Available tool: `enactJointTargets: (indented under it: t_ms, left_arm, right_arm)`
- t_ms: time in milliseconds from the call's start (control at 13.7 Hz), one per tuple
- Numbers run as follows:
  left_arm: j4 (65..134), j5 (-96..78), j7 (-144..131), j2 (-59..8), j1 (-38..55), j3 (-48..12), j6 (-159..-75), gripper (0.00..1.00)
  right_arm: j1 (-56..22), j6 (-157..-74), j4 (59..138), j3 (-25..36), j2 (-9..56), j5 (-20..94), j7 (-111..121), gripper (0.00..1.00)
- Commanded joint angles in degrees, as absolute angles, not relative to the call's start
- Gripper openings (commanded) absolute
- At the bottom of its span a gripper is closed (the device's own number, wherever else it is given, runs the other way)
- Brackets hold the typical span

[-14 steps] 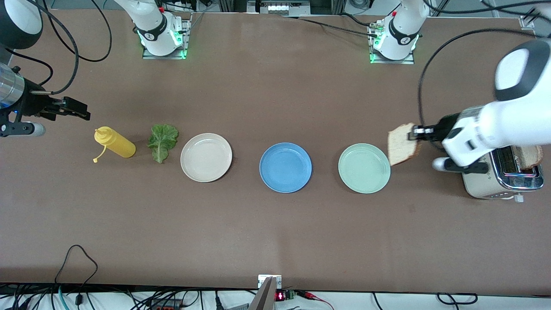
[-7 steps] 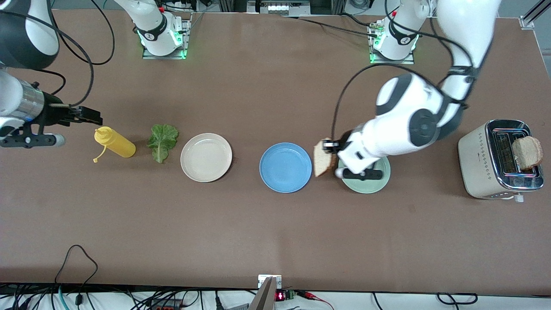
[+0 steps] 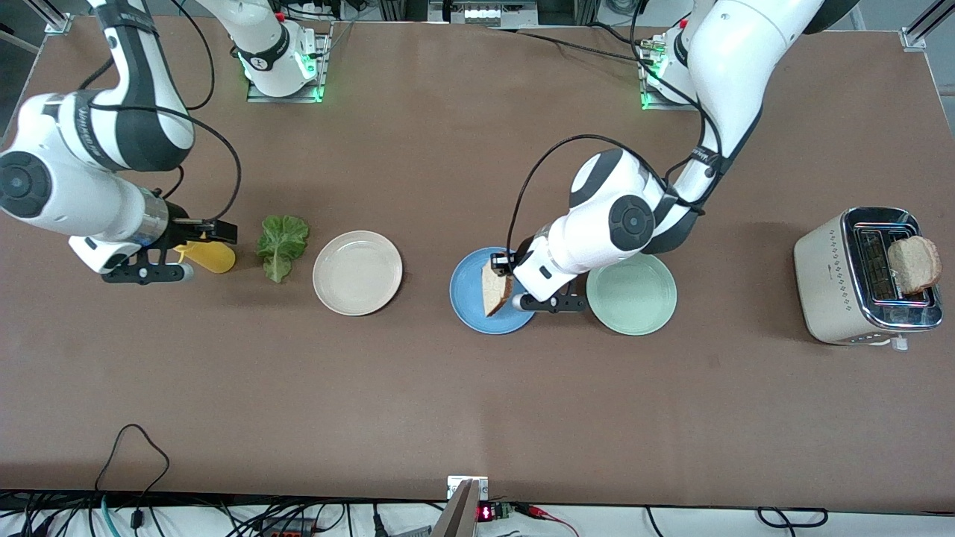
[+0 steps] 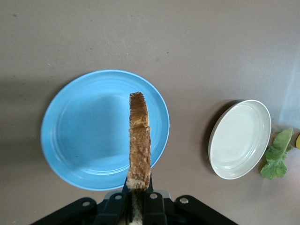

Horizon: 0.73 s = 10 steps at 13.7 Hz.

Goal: Make sandwich in blue plate with both arms
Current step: 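Carry the bread to the blue plate while the right gripper reaches the lettuce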

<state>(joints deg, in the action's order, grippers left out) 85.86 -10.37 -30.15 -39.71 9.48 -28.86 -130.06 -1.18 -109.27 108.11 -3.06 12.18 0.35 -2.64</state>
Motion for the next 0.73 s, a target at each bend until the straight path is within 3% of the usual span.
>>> enactJointTargets:
  t_ms: [0, 219, 438, 656]
  left_arm:
    - [85.08, -11.60, -30.50, -41.74, 10.81, -28.65, -132.00, 0.01]
    - [84.99, -11.69, -30.50, -43.06, 11.42, -28.65, -132.89, 0.01]
    - [84.99, -15.10, -30.41, -43.59, 11.51, -28.65, -133.59, 0.04]
    - [85.17, -15.82, -30.23, -43.59, 11.34, -28.65, -133.59, 0.16]
  right_arm:
    - [-1.76, -116.16, 115.37, -3.16, 10.81, 0.09, -4.39, 1.00]
    - [-4.65, -128.02, 123.03, -3.16, 11.33, 0.09, -5.53, 1.00]
    - [-5.89, -134.81, 124.45, -3.08, 15.02, 0.09, -5.62, 1.00]
    - [-5.71, -140.26, 124.54, -3.08, 19.15, -0.52, -5.45, 1.00]
